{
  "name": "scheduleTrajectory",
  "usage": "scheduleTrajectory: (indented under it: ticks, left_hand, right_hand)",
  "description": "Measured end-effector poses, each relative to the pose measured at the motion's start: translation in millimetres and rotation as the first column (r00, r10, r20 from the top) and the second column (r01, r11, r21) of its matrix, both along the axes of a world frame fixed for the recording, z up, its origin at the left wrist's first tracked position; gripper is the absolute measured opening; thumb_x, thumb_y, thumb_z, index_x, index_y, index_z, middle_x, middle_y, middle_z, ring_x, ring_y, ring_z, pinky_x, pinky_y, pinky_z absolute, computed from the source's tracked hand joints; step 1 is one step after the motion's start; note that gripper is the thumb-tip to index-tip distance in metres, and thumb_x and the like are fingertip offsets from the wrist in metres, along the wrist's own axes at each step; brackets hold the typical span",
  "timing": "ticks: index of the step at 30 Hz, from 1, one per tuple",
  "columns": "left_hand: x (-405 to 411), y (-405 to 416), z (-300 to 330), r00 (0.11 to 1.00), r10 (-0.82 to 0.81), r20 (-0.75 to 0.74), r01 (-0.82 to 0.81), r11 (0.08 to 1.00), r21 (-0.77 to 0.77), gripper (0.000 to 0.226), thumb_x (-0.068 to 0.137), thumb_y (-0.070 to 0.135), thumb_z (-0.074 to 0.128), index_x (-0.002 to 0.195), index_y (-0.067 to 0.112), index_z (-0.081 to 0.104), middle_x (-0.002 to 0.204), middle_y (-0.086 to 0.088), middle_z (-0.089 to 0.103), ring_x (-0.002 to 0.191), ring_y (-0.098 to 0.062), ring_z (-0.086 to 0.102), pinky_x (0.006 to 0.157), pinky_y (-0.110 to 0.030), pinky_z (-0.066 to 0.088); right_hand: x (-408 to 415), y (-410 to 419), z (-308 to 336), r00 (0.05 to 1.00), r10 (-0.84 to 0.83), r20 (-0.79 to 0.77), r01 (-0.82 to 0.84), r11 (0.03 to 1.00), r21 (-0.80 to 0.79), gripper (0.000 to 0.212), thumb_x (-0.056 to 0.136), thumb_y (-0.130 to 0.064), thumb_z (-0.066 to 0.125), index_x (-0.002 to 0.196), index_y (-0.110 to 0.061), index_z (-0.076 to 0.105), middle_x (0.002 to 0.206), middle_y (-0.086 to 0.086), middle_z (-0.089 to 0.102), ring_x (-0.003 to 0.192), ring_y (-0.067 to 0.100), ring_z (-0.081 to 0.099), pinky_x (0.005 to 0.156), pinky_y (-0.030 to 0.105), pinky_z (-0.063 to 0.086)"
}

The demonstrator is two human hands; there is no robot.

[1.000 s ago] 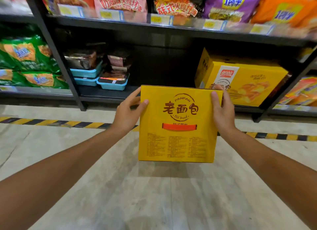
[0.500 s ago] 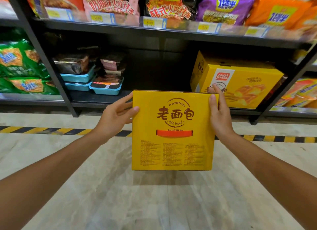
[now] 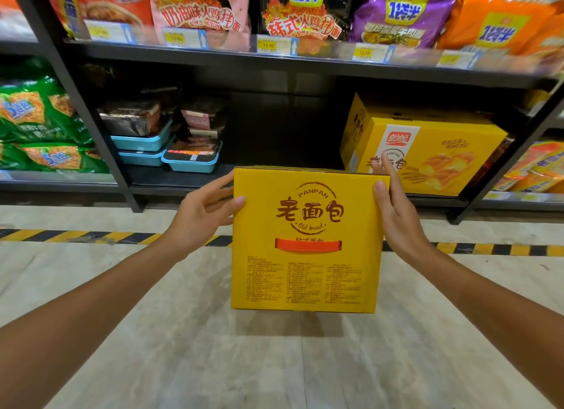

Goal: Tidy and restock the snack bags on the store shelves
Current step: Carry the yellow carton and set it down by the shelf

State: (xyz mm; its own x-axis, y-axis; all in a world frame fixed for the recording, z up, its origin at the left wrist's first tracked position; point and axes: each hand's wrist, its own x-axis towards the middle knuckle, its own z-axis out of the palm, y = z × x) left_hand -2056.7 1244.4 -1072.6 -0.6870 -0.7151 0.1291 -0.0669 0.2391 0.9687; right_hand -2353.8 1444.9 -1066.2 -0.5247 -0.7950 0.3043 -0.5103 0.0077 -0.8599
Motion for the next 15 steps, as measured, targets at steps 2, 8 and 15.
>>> scheduleTrajectory:
  ticks: [2, 8, 15]
  left_hand:
    - [6.5, -2.1, 0.1, 1.0, 0.01, 0.023, -0.01, 1.0, -0.019, 0.062, 0.095, 0.024, 0.061, 0.155, 0.027, 0.043, 0.133, 0.008, 0.068, 0.119, -0.008, 0.068, 0.088, -0.023, 0.059]
    - [55.4, -3.7, -30.3, 0.958, 0.164, 0.237, -0.157, 0.986, -0.049, 0.053, 0.096, 0.055, 0.048, 0.138, 0.026, 0.061, 0.132, 0.006, 0.068, 0.122, -0.017, 0.063, 0.106, -0.052, 0.052]
    - [110.6, 4.0, -70.2, 0.923, 0.275, 0.27, -0.322, 0.936, 0.145, 0.035, 0.095, 0.056, 0.049, 0.115, 0.036, 0.07, 0.121, 0.008, 0.072, 0.116, -0.017, 0.067, 0.106, -0.05, 0.052]
  right_hand:
    - [6.2, 3.5, -2.2, 0.997, 0.072, -0.043, -0.071, 0.997, 0.009, 0.066, 0.108, -0.035, 0.037, 0.164, -0.034, 0.003, 0.163, -0.022, 0.025, 0.13, -0.029, 0.033, 0.096, 0.0, 0.039]
    - [35.4, 9.8, -19.7, 0.865, 0.415, -0.28, -0.393, 0.91, 0.136, 0.108, 0.083, -0.048, 0.081, 0.161, -0.043, 0.006, 0.171, -0.011, 0.013, 0.156, 0.017, 0.024, 0.119, 0.056, 0.036]
    - [89.4, -25.2, -45.1, 0.379, 0.618, -0.689, -0.644, 0.711, 0.283, 0.104, 0.073, -0.066, 0.08, 0.155, -0.02, 0.035, 0.164, 0.003, 0.037, 0.156, 0.024, 0.026, 0.123, 0.049, 0.03]
